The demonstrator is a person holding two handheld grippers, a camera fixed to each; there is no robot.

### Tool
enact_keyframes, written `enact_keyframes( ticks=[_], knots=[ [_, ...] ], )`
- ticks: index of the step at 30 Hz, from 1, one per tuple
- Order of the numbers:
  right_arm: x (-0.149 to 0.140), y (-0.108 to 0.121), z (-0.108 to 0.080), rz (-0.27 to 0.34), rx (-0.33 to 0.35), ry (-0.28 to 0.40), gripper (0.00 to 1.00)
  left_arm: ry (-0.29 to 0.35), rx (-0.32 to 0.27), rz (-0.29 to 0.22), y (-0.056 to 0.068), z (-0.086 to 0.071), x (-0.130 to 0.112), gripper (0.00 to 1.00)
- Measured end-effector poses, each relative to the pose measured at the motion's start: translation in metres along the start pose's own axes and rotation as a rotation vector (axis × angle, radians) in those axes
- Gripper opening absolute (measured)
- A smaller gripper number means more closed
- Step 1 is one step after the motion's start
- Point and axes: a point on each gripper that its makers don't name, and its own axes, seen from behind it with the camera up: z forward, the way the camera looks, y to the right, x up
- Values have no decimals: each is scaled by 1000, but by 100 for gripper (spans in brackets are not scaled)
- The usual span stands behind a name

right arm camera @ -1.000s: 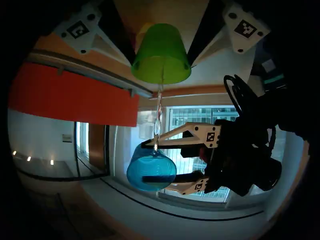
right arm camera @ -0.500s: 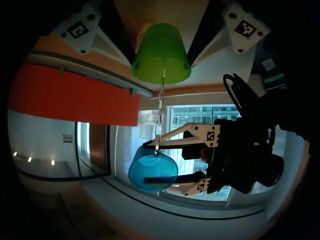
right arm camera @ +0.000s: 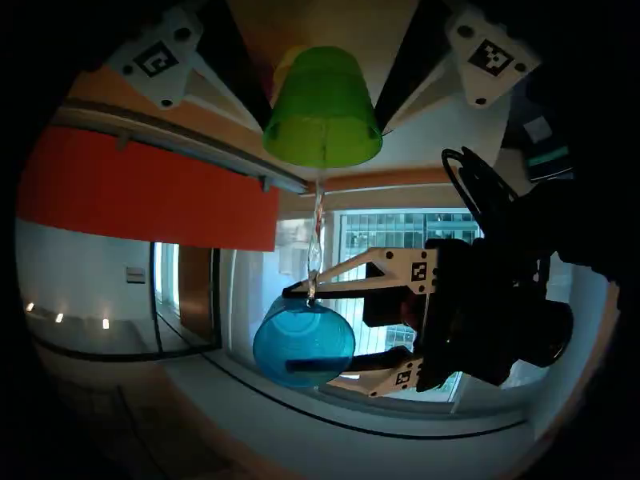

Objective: Pour water

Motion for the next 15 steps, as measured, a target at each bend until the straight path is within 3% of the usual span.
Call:
enact_keyframes(
  ticks=[15],
  knots=[
    [-1, -2, 1, 0, 3, 2, 90, 0, -4, 81, 5, -6, 9, 81]
  ],
)
